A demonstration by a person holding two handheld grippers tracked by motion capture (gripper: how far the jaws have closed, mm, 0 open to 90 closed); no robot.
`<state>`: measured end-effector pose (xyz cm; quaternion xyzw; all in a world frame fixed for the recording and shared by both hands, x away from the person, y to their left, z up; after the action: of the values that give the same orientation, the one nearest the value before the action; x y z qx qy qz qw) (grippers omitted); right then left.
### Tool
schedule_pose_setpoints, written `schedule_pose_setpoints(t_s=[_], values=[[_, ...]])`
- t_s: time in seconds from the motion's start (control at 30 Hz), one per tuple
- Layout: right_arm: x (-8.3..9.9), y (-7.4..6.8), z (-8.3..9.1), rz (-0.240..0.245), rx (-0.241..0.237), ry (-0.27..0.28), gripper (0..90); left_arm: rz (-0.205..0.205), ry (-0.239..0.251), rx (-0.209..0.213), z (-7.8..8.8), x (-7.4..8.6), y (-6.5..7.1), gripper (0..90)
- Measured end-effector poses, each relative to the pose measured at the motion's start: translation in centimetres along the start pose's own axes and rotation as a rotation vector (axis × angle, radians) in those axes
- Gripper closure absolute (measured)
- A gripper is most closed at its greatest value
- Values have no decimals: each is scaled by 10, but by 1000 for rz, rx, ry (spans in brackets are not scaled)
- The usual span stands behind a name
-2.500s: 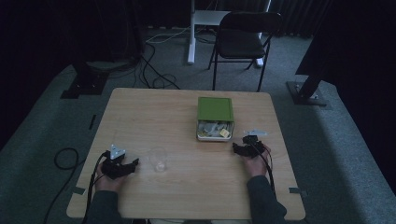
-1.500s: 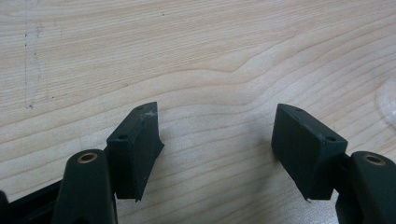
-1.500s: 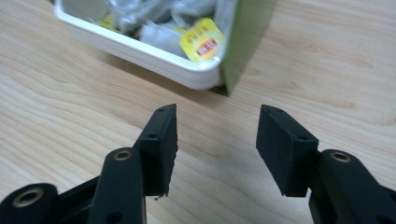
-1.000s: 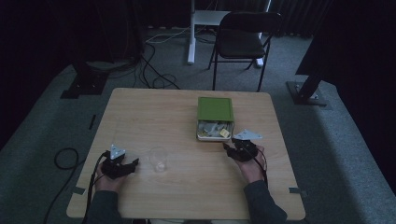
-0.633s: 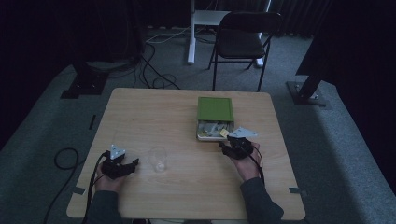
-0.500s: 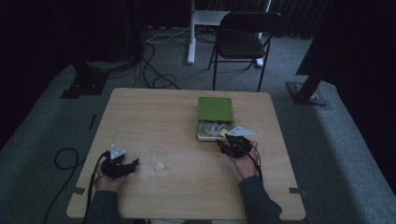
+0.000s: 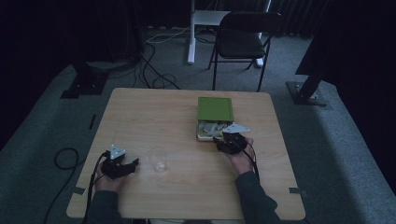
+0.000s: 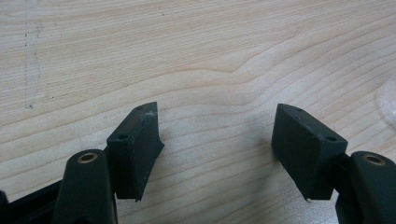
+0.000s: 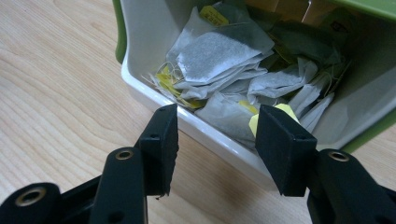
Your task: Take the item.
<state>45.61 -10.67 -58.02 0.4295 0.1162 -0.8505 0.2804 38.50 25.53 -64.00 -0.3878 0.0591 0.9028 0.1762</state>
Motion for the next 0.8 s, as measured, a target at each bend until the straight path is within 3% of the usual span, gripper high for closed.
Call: schedule_pose_setpoints(t_s=[0.33, 0.8], values=[[1, -4, -8, 12, -35, -9, 438, 0, 0, 0, 0, 0, 0, 335], [3, -6, -8, 27, -60, -17, 456, 0, 0, 0, 0, 0, 0, 335]])
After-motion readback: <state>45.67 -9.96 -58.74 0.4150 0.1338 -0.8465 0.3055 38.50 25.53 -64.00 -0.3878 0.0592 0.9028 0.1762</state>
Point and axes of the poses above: each handheld gripper's, and its own axes: z roughly backward along the jaws, x roughly out of its underside, y roughly to its right, the point moved 10 cm from there along -z, roughly forward along the jaws, and after that the axes turned 2 degrees about -y, right-handed, at the moved point
